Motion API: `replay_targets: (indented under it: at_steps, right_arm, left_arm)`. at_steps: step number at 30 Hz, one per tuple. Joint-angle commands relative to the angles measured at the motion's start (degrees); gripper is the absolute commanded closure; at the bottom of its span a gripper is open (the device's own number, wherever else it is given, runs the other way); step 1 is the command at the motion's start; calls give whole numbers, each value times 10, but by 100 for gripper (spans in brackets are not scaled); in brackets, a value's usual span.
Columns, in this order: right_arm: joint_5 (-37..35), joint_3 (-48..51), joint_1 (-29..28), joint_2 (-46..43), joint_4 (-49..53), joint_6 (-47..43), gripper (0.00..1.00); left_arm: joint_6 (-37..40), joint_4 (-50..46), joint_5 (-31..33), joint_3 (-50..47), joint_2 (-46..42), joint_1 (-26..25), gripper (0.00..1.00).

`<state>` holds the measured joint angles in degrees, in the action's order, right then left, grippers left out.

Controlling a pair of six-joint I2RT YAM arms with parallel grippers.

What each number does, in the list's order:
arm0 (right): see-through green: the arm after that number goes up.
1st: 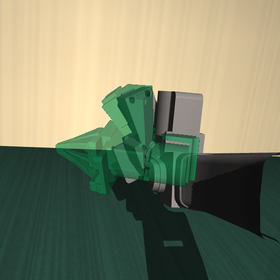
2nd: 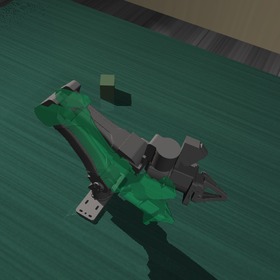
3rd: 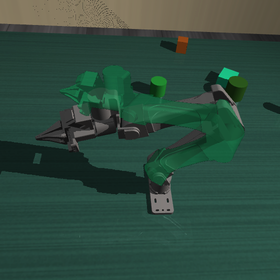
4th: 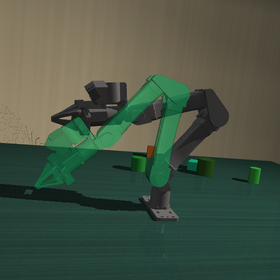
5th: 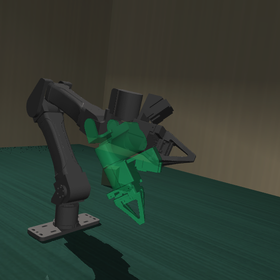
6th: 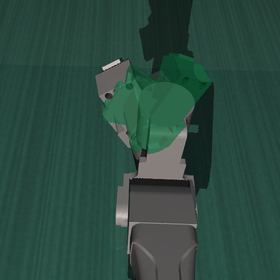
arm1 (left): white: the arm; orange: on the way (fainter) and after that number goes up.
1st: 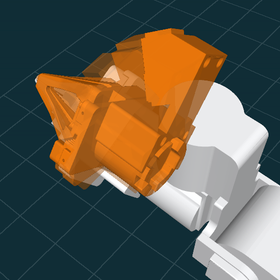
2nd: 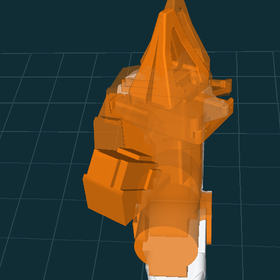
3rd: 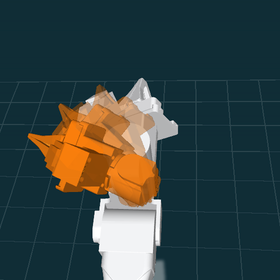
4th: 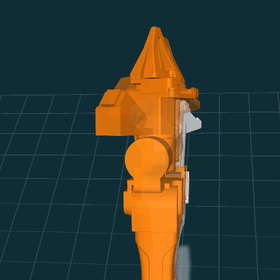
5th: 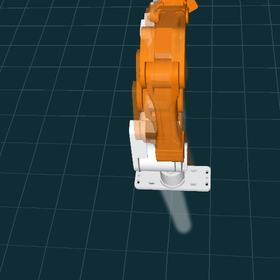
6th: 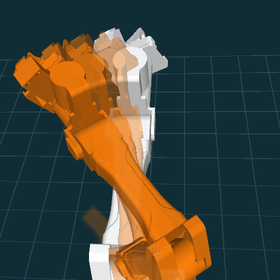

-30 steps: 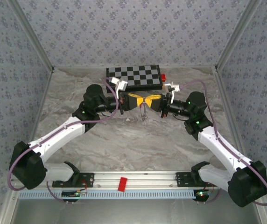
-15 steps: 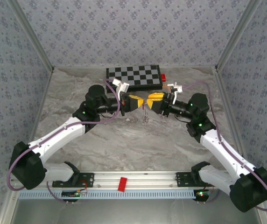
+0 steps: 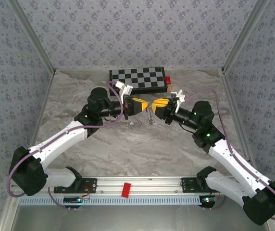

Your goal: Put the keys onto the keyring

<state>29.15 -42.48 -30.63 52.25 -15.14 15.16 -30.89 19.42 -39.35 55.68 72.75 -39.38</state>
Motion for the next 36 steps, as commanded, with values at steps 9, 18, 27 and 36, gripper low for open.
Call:
replay_targets:
  at_steps: [9, 18, 27, 36]
  right_arm:
    - [-38, -30, -28, 16, 34, -50, 79]
    - [-49, -37, -31, 15, 39, -54, 81]
    - [-47, -42, -29, 16, 39, -51, 87]
    - [-28, -31, -9, 0, 22, -16, 82]
  left_arm:
    - [4, 13, -4, 25, -9, -4, 100]
    - [6, 11, -7, 25, -6, -6, 100]
    - [10, 10, -9, 27, -5, -8, 100]
    - [15, 3, 0, 26, -5, -9, 100]
